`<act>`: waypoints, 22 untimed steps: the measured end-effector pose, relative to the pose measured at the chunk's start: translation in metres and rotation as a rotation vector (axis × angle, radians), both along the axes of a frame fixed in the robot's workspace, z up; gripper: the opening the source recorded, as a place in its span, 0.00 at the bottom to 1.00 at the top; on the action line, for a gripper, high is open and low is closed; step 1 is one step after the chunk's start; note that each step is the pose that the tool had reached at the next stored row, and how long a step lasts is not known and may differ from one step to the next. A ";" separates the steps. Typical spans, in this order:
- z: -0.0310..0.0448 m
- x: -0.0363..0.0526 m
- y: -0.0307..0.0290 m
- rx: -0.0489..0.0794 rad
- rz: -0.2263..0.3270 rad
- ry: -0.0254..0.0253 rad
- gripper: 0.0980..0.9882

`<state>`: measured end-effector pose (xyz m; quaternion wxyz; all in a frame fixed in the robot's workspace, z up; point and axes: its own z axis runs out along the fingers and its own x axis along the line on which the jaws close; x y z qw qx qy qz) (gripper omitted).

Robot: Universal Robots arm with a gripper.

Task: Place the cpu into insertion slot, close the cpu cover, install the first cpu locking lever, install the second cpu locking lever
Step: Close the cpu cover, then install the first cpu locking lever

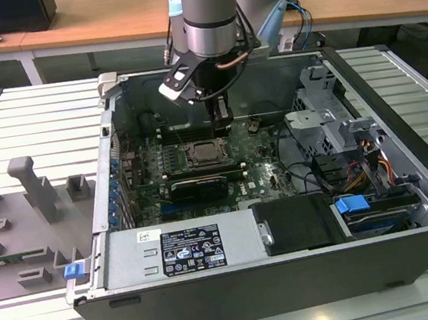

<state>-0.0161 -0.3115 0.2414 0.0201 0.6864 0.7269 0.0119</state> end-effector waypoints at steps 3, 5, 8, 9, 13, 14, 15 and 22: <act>-0.0007 -0.0065 0.0001 0.000 0.000 -0.0001 0.01; -0.0010 -0.0119 0.0001 0.000 0.000 0.0000 0.01; -0.0012 -0.0253 0.0001 0.000 0.001 -0.0001 0.01; -0.0012 -0.0267 0.0000 0.000 0.001 0.0000 0.01; -0.0012 -0.0303 -0.0001 0.000 0.001 -0.0006 0.01; -0.0012 -0.0306 -0.0001 0.000 0.001 -0.0006 0.01; -0.0012 -0.0310 -0.0001 0.000 0.001 -0.0006 0.01; 0.0008 -0.0338 -0.0001 0.000 0.001 -0.0005 0.01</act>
